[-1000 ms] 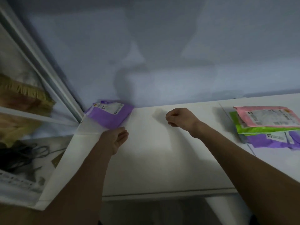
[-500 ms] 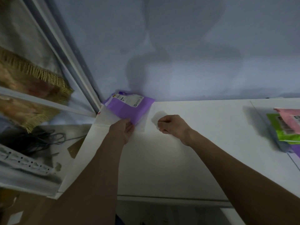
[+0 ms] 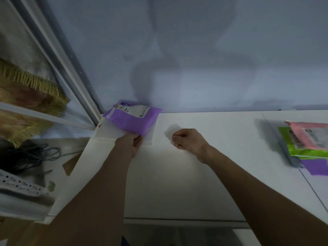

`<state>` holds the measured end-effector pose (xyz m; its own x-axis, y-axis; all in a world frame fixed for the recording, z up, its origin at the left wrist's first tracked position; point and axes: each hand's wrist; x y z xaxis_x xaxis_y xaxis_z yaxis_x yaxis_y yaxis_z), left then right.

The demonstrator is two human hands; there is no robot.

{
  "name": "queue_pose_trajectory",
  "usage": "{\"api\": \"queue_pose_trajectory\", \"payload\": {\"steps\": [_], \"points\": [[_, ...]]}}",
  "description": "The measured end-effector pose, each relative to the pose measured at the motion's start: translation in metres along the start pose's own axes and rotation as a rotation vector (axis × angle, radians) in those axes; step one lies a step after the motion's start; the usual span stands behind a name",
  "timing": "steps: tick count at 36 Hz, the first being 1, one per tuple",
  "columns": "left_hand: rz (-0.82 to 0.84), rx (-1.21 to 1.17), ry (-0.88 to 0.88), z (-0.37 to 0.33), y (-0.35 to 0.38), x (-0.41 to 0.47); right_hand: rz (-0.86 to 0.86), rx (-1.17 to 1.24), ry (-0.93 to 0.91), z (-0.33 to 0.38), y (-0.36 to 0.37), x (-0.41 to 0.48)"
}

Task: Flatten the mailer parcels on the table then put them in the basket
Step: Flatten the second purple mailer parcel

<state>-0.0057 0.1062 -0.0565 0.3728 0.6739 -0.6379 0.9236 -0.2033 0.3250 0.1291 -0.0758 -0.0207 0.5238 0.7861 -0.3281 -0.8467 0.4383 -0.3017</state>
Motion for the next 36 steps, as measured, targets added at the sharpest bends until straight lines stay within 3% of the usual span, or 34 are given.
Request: {"api": "queue_pose_trajectory", "payload": {"steps": [20, 31, 36], "points": [[-0.012, -0.096, 0.054, 0.010, 0.020, -0.007, -0.041, -0.057, 0.009, -0.006, -0.028, -0.033], [-0.038, -0.003, 0.065, 0.010, 0.024, -0.006, -0.071, -0.056, 0.069, -0.014, -0.038, -0.028], [-0.009, 0.090, -0.015, 0.009, 0.027, -0.018, -0.069, -0.044, 0.082, -0.008, -0.036, -0.028]]}}
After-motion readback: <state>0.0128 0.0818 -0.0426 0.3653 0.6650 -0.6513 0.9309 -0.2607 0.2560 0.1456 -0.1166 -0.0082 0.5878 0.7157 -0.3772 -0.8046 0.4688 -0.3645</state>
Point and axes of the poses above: each hand's wrist, its own x-axis towards the middle knuckle, its own y-axis out of the palm, z = x × y, and after that the axes turned 4 degrees about z, right-handed
